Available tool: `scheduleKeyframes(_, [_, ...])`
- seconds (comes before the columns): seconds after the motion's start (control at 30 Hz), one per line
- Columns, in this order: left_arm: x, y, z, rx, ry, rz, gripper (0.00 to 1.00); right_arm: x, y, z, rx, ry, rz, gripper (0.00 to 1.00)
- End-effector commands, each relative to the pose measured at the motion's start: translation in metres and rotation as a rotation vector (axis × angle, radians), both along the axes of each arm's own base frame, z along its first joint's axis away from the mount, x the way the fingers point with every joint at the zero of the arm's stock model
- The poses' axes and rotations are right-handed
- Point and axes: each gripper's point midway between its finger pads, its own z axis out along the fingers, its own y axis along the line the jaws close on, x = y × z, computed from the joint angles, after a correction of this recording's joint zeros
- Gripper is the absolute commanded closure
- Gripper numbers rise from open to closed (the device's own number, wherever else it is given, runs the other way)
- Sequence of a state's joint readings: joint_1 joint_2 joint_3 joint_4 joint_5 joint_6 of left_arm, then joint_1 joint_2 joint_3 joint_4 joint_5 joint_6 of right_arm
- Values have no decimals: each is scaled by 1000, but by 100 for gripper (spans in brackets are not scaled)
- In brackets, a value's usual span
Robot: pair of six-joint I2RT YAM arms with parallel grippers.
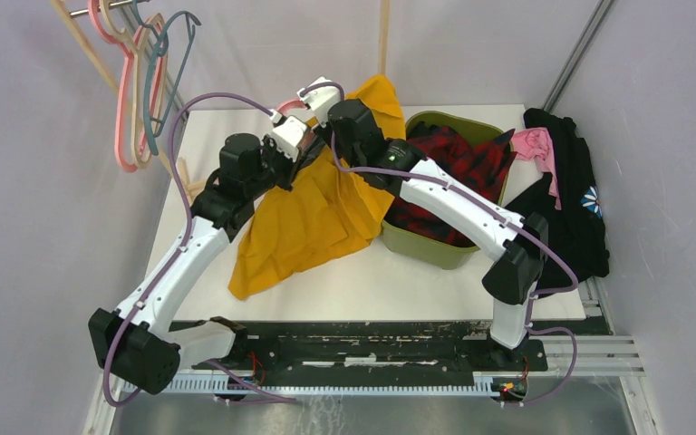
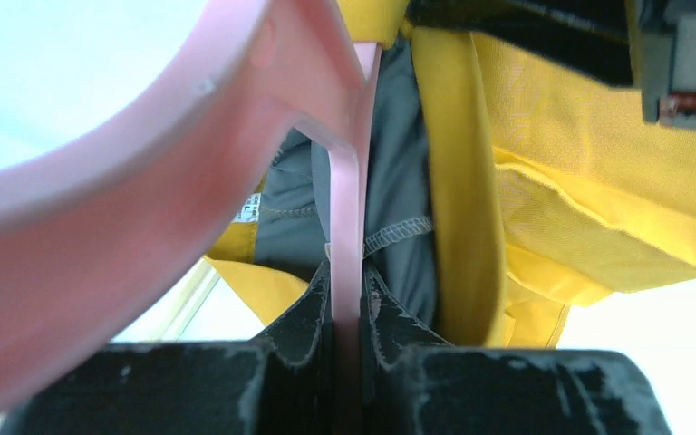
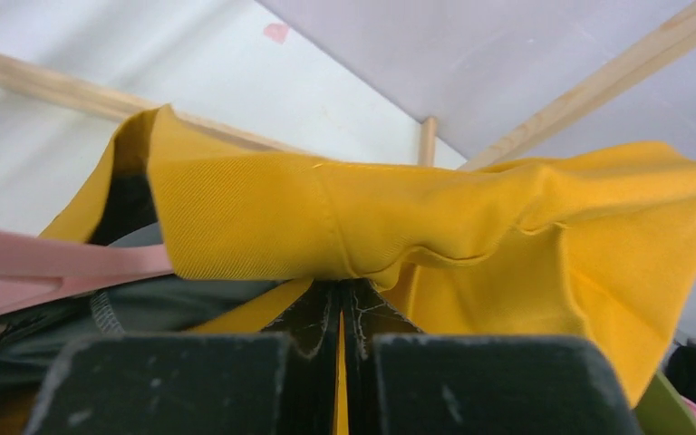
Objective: Remove the skirt from the hanger
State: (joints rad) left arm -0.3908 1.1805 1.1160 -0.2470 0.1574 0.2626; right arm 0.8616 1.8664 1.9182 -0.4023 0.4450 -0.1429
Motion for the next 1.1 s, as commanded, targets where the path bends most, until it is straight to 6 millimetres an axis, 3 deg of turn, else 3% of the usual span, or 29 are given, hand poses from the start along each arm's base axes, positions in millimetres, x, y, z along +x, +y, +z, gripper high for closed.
scheduleKeyframes(0.0, [-10, 5, 41, -46, -135, 1, 97, 32, -53, 69, 28, -199, -246, 99])
scheduleKeyframes(0.23, [-14, 13, 7, 28, -82, 12, 97, 36, -92, 133, 50, -347, -332, 99])
scheduleKeyframes(0.47, [-14, 10, -8, 40, -49, -4, 97, 37, -118, 179, 108, -430, -371, 99])
scheduleKeyframes(0.57, [-10, 11, -13, 58, -47, -1, 97, 29, -119, 187, 161, -416, -345, 99])
scheduleKeyframes(0.77, [11, 14, -18, 101, -42, 42, 97, 6, -99, 196, 294, -358, -209, 99])
scheduleKeyframes(0.97, [39, 11, -2, 107, -74, 83, 97, -27, -59, 166, 373, -215, 1, 99])
scheduleKeyframes(1.07, [52, 7, 8, 104, -84, 93, 97, -33, -63, 167, 367, -223, 3, 99])
